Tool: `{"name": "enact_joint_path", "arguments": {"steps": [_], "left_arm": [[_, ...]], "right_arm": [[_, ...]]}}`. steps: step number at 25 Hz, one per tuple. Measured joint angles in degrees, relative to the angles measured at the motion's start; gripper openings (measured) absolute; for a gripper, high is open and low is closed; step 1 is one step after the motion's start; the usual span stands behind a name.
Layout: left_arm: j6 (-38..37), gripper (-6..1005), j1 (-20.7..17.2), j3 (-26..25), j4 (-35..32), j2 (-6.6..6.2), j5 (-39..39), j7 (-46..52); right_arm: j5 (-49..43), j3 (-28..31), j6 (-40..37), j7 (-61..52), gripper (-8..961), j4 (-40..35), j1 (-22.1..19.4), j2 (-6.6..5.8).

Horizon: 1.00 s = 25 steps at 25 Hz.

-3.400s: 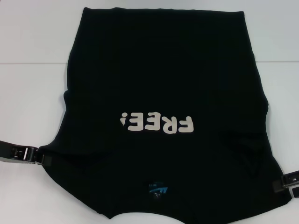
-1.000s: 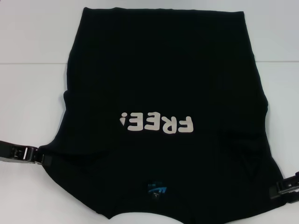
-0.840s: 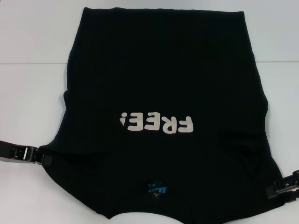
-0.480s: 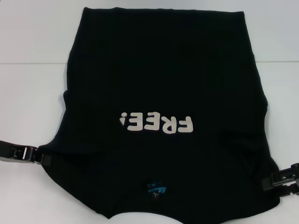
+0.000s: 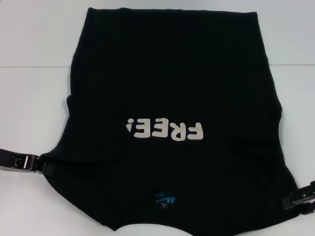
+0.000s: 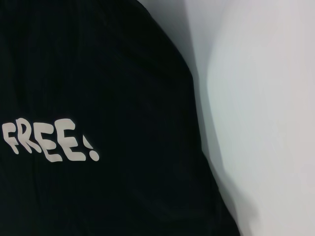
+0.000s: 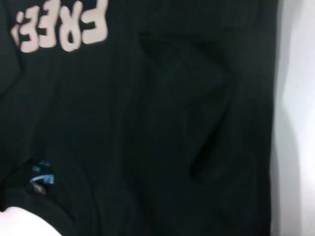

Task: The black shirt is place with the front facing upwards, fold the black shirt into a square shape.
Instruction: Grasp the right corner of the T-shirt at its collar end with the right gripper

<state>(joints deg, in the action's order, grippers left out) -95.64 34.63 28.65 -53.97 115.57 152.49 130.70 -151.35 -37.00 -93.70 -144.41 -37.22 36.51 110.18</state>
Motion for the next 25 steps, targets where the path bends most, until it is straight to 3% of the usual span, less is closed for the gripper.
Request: {"name": "enact_joint_path", "arguments": {"steps": [25], "left_arm": [[0.22,18,0.18,0.01,0.01,-0.17,0.00,0.02]], "right_arm": [[-0.09,0.35,0.12,0.29,780,0.17,1.23,1.19]]}}
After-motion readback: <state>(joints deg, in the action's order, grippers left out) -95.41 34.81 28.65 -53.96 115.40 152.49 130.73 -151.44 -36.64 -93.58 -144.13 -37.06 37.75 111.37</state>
